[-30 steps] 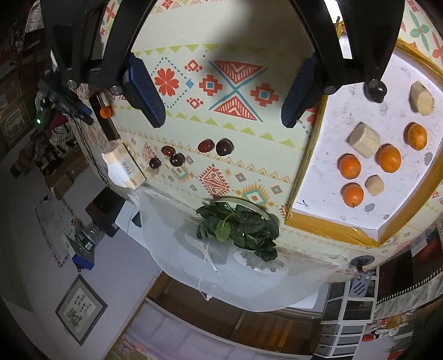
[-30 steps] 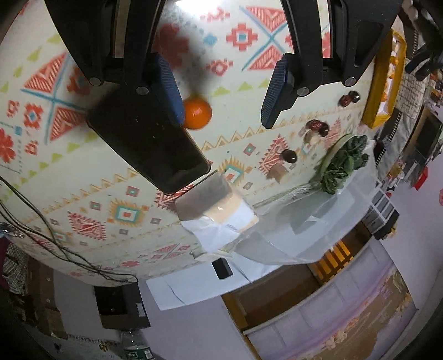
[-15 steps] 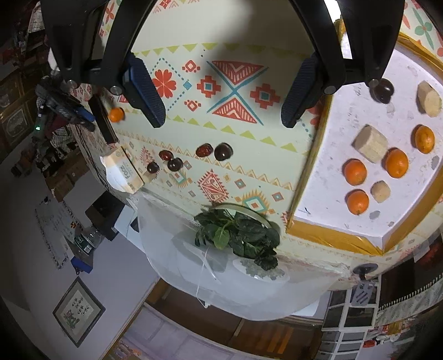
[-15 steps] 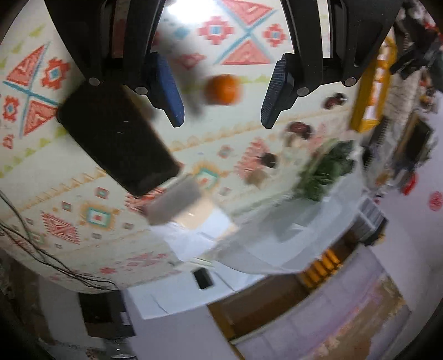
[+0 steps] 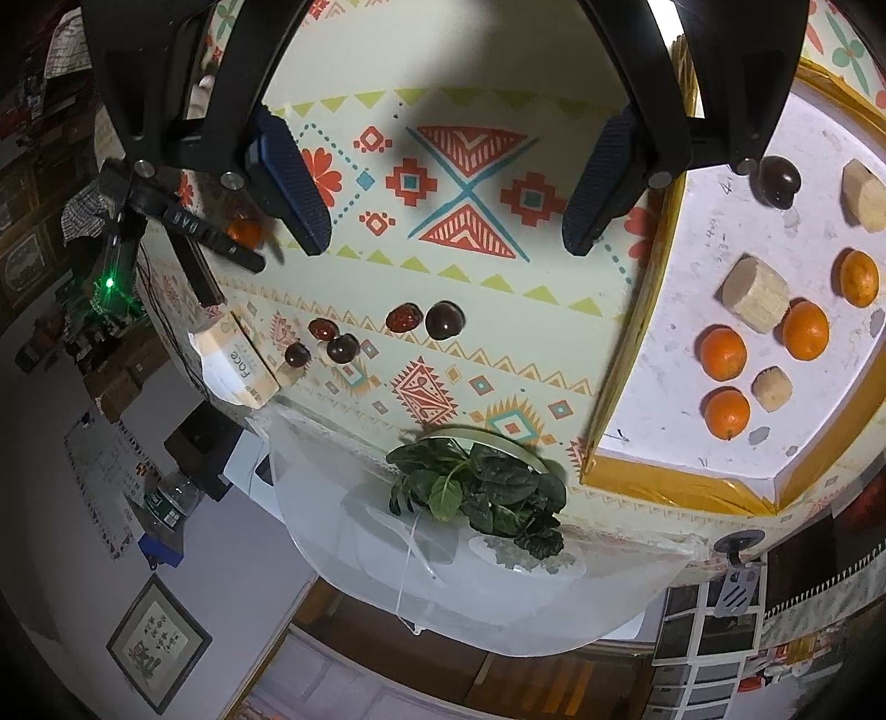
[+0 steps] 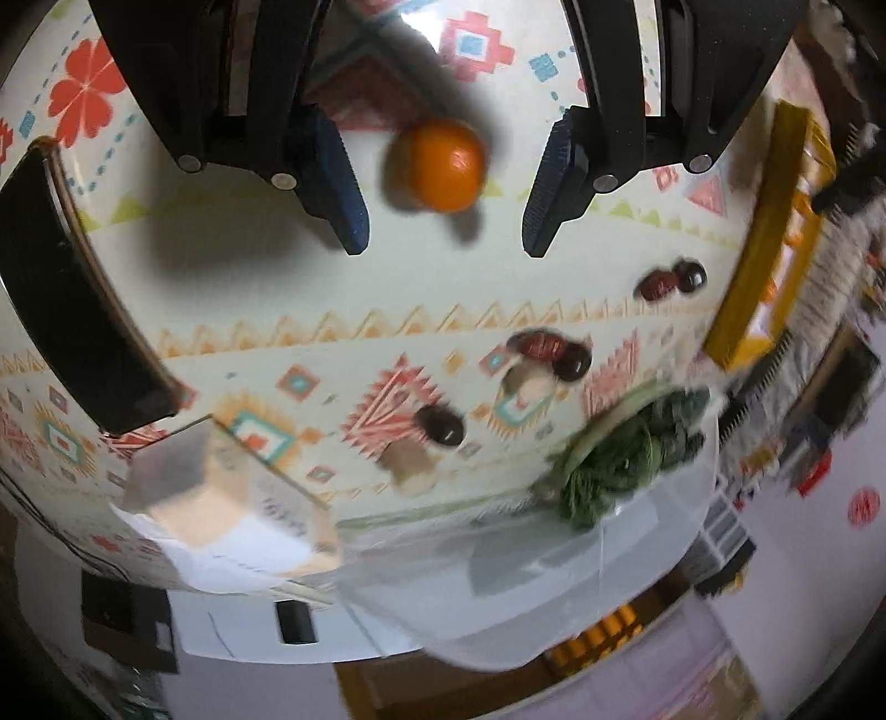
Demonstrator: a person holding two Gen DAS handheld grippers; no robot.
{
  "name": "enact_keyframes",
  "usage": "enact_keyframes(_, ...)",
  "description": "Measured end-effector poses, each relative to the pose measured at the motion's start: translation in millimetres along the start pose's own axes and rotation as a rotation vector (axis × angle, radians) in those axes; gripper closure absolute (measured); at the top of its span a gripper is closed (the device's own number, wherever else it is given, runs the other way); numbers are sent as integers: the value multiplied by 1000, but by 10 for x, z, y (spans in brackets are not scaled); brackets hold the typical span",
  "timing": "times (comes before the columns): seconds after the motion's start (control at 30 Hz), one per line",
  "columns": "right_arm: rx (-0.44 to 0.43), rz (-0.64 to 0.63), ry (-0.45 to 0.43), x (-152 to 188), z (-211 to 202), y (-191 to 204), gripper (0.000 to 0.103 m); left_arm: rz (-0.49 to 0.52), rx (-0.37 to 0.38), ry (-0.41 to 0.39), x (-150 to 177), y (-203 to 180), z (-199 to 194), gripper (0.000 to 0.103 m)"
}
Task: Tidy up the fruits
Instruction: 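Grasp an orange beside the black phone with the right tool, then grasp a dark round fruit with the left tool while the right tool holds the orange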
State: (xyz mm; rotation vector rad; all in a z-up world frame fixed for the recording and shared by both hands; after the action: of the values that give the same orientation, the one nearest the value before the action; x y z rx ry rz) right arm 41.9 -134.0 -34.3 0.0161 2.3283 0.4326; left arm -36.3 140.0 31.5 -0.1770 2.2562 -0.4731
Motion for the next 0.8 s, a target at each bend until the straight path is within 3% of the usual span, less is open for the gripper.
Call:
enact_keyframes(0.17, 40, -25, -25, 161, -134, 7, 44, 34, -14, 3, 0, -14, 76, 18)
enact_keyframes(0.2, 45, -24, -33, 172, -158, -9, 47, 41, -18, 5, 3, -17, 102, 18)
enact_keyframes(0.27, 51, -12, -45, 159, -175, -60, 71, 62, -27, 8, 13, -39, 179, 18)
enact_keyframes(0.57, -27, 71, -117, 35, -241, -156, 73, 217, -6, 50, -25, -401, 576, 18)
enact_keyframes(0.73, -45, 71, -134, 29, -271, -128, 73, 308, 81, 69, -170, -849, 1013, 19)
enact_keyframes(0.8, -50, 68, -139, 30, -283, -118, 73, 299, 88, 92, -237, -952, 1241, 31)
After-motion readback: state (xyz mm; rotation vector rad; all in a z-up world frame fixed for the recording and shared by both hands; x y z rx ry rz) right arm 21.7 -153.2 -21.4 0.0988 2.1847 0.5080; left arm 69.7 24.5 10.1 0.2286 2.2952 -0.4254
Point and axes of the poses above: each gripper's, at about its wrist camera, not at the fingertips, and z roughly the way its jaws point, y to its left, x to its underside, the point moved 7 cm from there along z, roughly the way its jaws point, and after that the axes turned 8 degrees about -y, right-handed, at the moved point
